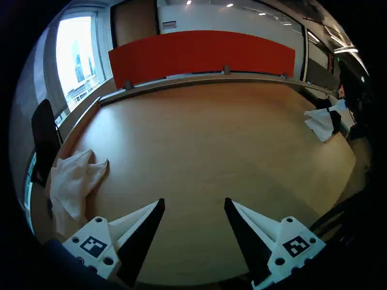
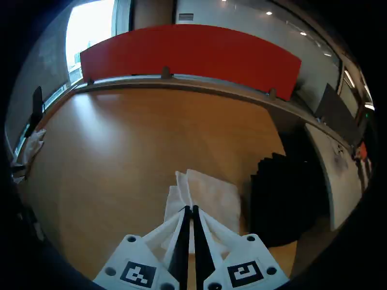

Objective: Fold towel

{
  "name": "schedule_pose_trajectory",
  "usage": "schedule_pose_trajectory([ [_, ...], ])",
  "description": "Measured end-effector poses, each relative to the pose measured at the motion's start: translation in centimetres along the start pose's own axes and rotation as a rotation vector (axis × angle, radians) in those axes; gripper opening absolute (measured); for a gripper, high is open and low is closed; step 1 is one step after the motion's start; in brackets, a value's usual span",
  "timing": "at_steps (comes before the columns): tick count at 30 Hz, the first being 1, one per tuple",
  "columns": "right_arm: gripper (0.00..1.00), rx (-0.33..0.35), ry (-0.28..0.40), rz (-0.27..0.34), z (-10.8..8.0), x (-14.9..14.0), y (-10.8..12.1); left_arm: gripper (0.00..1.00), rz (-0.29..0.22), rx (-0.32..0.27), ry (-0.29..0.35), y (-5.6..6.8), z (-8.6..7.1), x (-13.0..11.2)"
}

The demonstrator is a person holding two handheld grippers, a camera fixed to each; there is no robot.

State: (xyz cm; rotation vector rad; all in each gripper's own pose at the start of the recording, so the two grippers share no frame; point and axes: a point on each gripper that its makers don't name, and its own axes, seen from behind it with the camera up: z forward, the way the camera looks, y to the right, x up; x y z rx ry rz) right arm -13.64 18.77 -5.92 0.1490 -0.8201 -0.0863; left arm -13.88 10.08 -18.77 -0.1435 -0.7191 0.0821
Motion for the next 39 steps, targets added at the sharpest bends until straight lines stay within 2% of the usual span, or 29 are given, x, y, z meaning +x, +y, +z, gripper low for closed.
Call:
schedule_pose_trajectory([
  [11, 0.05, 0.016, -0.055, 0.007, 1.6, -3.9, -1.7, 0.91, 0.010, -0.002, -0.009, 0.2, 0.1, -0.2],
  [24, 0.10, 0.033, -0.085, 0.009, 2.7, -5.3, -2.4, 0.91, 0.009, 0.002, -0.014, 0.1, 0.1, -0.3],
  [28, 0.24, 0.046, -0.091, 0.009, 2.9, -5.6, -2.9, 0.91, 0.008, 0.003, -0.015, 0.1, 0.0, -0.3],
  [30, 0.36, 0.049, -0.093, 0.010, 3.0, -5.7, -3.0, 0.91, 0.007, 0.004, -0.016, 0.1, 0.0, -0.4],
  [31, 0.45, 0.049, -0.094, 0.012, 3.0, -5.8, -3.0, 0.91, 0.007, 0.005, -0.016, 0.1, 0.1, -0.3],
  [32, 0.59, 0.049, -0.095, 0.013, 3.0, -5.8, -3.1, 0.91, 0.007, 0.005, -0.016, 0.1, 0.1, -0.3],
  [33, 0.66, 0.048, -0.094, 0.015, 3.0, -5.8, -3.0, 0.91, 0.007, 0.005, -0.016, 0.1, 0.1, -0.3],
  [35, 0.73, 0.044, -0.090, 0.020, 2.9, -5.7, -2.9, 0.91, 0.007, 0.005, -0.016, 0.1, 0.1, -0.3],
  [39, 0.75, 0.037, -0.081, 0.030, 2.8, -5.5, -2.6, 0.91, 0.006, 0.006, -0.016, 0.1, 0.1, -0.2],
])
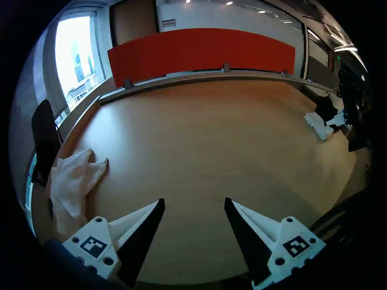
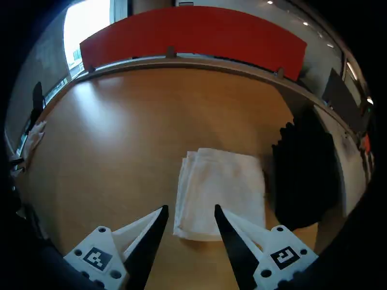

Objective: Fold towel

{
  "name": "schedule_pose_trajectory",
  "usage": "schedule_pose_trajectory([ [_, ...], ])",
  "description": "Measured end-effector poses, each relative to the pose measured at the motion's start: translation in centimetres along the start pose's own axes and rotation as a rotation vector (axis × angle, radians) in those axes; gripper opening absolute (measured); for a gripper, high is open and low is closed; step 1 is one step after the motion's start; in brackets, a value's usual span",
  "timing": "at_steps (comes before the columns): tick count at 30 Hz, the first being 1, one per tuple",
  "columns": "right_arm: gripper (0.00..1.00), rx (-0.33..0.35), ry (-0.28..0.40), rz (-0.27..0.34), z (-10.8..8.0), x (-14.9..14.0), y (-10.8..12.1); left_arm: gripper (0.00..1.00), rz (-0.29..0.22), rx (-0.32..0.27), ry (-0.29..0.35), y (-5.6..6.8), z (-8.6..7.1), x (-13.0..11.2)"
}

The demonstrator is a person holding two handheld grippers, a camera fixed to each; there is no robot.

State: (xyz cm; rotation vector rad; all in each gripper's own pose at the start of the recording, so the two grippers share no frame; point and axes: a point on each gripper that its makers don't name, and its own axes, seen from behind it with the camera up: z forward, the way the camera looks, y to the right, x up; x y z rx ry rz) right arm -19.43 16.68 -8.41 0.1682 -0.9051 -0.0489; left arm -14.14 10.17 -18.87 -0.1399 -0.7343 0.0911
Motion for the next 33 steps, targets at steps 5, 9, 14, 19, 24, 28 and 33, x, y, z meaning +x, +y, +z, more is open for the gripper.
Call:
schedule_pose_trajectory([
  [5, 0.88, -0.004, 0.011, 0.013, -0.3, 0.2, 0.2, 0.91, -0.004, 0.000, 0.001, 0.0, 0.0, 0.1],
  [9, 0.89, -0.012, 0.016, 0.020, -0.4, 0.3, 0.5, 0.91, -0.004, 0.003, 0.002, -0.2, 0.1, 0.2],
  [14, 0.98, -0.022, 0.023, 0.035, -0.4, 0.6, 0.7, 0.91, -0.008, 0.004, 0.007, -0.2, 0.2, 0.4],
  [19, 0.98, -0.043, 0.039, 0.059, -0.5, 0.9, 1.0, 0.91, -0.010, 0.007, 0.011, -0.3, 0.2, 0.6],
  [24, 0.98, -0.058, 0.060, 0.077, -0.7, 1.2, 1.2, 0.91, -0.015, 0.008, 0.011, -0.3, 0.3, 0.6],
  [28, 0.98, -0.081, 0.090, 0.086, -1.1, 1.6, 1.5, 0.91, -0.019, 0.007, 0.011, -0.3, 0.3, 0.6],
  [33, 0.98, -0.115, 0.144, 0.109, -1.8, 2.7, 2.0, 0.91, -0.021, 0.007, 0.013, -0.3, 0.3, 0.7],
])
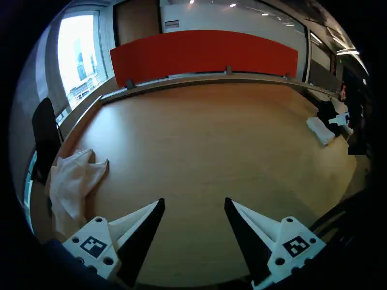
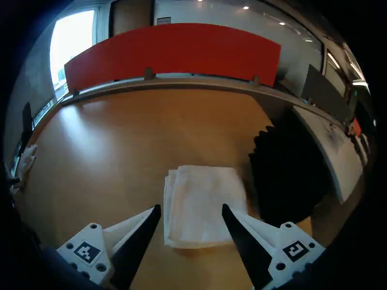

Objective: Fold towel

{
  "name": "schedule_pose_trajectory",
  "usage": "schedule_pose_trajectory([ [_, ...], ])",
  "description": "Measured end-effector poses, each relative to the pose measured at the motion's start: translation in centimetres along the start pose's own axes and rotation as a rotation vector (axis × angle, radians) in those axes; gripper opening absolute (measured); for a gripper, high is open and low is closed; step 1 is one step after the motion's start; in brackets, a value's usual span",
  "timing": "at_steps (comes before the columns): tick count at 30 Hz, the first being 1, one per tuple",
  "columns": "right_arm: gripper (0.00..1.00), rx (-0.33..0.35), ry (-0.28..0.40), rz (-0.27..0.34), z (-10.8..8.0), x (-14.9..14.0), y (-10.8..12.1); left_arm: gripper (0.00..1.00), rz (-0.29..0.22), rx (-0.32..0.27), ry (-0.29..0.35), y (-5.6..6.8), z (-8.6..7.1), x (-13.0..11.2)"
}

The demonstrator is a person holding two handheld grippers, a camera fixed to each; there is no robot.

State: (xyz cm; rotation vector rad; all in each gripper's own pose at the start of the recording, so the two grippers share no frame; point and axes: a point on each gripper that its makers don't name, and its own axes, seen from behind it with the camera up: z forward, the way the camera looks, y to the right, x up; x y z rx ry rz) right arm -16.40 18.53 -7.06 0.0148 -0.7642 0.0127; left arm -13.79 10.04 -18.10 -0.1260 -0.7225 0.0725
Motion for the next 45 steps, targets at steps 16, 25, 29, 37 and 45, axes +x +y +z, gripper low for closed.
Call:
schedule_pose_trajectory([
  [16, 0.98, -0.079, 0.249, 0.054, -2.5, 5.1, 0.7, 0.91, -0.013, 0.006, 0.012, -0.3, 0.3, 0.8],
  [25, 0.98, -0.128, 0.340, 0.080, -3.8, 6.8, 1.1, 0.91, -0.020, 0.011, 0.027, -0.6, 0.5, 1.4],
  [29, 0.98, -0.161, 0.382, 0.082, -4.8, 7.9, 1.3, 0.91, -0.028, 0.015, 0.037, -0.9, 0.5, 1.6],
  [37, 0.98, -0.173, 0.469, 0.068, -6.5, 9.7, 0.6, 0.91, -0.049, 0.020, 0.062, -1.3, 0.6, 2.3],
  [45, 0.99, -0.162, 0.481, 0.051, -7.0, 10.2, -0.4, 0.91, -0.067, 0.024, 0.125, -2.1, 0.7, 4.3],
])
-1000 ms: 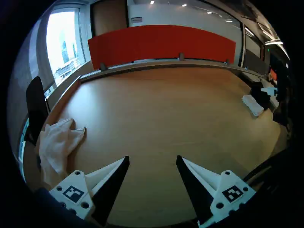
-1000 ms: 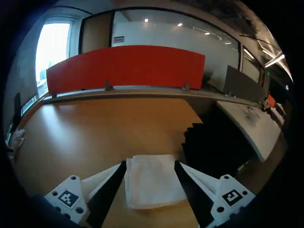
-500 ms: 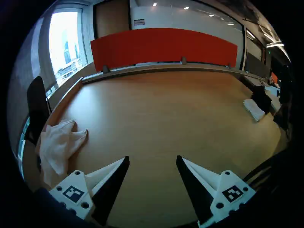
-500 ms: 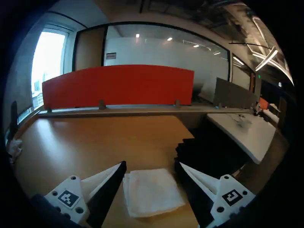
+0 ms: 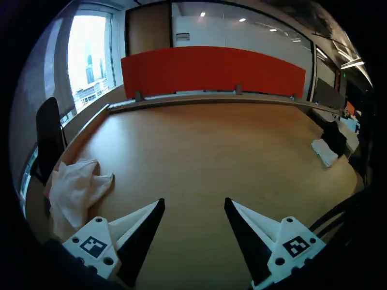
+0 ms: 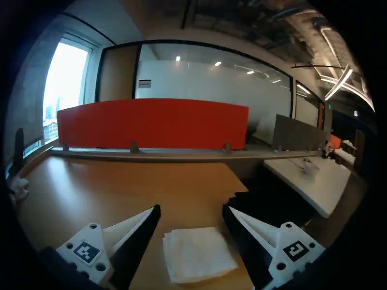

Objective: Fold towel

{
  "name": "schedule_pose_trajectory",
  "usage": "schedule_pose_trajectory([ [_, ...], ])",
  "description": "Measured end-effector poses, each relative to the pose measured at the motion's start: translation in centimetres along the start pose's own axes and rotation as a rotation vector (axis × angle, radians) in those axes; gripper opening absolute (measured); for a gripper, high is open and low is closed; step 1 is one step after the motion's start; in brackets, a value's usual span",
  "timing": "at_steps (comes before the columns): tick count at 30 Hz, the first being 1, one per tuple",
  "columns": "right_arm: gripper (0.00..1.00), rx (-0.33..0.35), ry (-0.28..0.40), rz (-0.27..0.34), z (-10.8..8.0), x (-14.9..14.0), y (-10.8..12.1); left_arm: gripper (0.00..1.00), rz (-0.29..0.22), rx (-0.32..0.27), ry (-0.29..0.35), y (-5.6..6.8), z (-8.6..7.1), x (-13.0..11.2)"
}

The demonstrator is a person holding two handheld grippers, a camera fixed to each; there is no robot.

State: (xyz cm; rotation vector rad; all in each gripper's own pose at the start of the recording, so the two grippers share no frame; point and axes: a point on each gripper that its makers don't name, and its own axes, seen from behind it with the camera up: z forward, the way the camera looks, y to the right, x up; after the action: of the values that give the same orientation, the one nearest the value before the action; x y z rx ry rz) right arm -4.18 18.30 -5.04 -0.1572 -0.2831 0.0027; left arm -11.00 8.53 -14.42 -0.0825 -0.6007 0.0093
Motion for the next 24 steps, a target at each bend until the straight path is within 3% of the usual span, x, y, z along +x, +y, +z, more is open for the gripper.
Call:
schedule_pose_trajectory([
  [20, 0.99, 0.064, 0.067, -0.025, -0.9, 4.1, -3.7, 0.91, -0.026, 0.063, 0.265, -4.4, 1.8, 10.5],
  [24, 0.99, 0.073, 0.084, -0.030, -1.0, 4.9, -4.6, 0.91, -0.020, 0.055, 0.311, -4.7, 2.2, 12.7],
])
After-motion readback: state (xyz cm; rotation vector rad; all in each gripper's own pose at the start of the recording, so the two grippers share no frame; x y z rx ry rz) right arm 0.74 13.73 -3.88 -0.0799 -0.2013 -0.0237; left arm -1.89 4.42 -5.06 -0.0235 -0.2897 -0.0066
